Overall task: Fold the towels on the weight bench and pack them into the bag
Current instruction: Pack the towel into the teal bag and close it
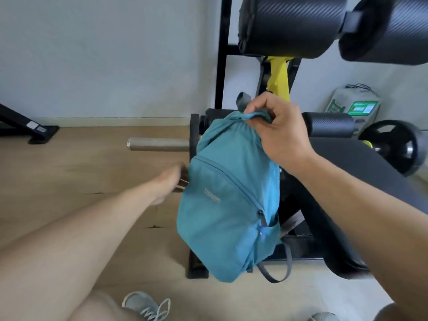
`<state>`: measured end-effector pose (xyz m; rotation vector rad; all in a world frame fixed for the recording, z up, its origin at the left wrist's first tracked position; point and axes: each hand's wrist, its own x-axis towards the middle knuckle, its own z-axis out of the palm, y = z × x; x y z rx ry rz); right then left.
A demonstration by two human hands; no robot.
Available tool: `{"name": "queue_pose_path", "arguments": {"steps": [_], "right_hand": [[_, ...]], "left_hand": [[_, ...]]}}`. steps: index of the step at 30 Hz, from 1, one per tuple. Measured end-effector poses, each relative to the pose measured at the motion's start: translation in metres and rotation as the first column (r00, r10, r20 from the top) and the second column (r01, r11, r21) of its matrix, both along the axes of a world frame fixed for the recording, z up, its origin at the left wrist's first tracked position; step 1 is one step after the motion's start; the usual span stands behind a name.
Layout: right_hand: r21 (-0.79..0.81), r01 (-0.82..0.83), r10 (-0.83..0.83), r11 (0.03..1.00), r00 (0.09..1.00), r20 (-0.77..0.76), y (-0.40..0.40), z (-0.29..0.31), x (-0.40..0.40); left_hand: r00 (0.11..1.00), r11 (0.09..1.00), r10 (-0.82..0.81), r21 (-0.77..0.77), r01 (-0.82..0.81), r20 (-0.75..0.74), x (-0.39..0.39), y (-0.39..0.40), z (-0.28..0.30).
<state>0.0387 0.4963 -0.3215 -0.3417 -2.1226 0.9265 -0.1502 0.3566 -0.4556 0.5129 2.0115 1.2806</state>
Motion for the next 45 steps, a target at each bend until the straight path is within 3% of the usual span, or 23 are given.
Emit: {"name": "queue_pose_path", "arguments": {"steps": [5, 8, 10, 14, 18, 26, 36, 39, 42, 45], "right_hand": [[-0.097, -0.023, 0.026, 0.995, 0.999, 0.035, 0.01, -0.021, 0.022], [-0.107, -0.049, 0.057, 0.993, 0.996, 0.071, 0.013, -0.022, 0.03], [-0.095, -0.053, 0.061, 0.994, 0.995, 0.084, 0.013, -0.025, 0.034], [-0.113, -0.03, 0.038, 0.993, 0.997, 0.073, 0.012, -0.029, 0.041], [-0.13, -0.035, 0.05, 0.991, 0.993, 0.109, 0.009, -0.034, 0.043], [-0.151, 0.039, -0.033, 0.988, 0.998, 0.046, 0.02, -0.034, 0.049], [-0.177, 0.142, -0.138, 0.974, 0.99, 0.035, 0.019, -0.037, 0.051], [-0.171, 0.127, -0.122, 0.977, 0.992, 0.037, 0.018, -0.038, 0.051], [-0.151, 0.102, -0.097, 0.983, 0.995, 0.039, 0.017, -0.037, 0.051], [-0.151, 0.098, -0.095, 0.984, 0.995, 0.026, 0.016, -0.037, 0.051]], "left_hand": [[0.981, 0.979, -0.183, -0.101, 0.176, -0.066, 0.015, 0.015, -0.01], [0.986, 0.986, -0.166, -0.009, 0.167, 0.023, 0.018, 0.027, -0.007], [0.972, 0.971, -0.226, -0.057, 0.23, 0.069, 0.02, 0.03, -0.003], [0.902, 0.849, -0.391, -0.306, 0.43, 0.183, 0.02, 0.025, -0.007], [0.809, 0.726, -0.491, -0.361, 0.586, 0.323, 0.024, 0.02, -0.012], [0.752, 0.629, -0.534, -0.413, 0.659, 0.387, 0.03, 0.018, 0.005], [0.854, 0.76, -0.369, -0.409, 0.505, 0.368, 0.025, 0.005, 0.012], [0.879, 0.792, -0.412, -0.382, 0.475, 0.239, 0.029, 0.004, 0.007], [0.93, 0.888, -0.361, -0.278, 0.366, 0.071, 0.033, 0.01, 0.005], [0.953, 0.947, -0.297, -0.113, 0.301, 0.052, 0.033, 0.017, 0.007]]}}
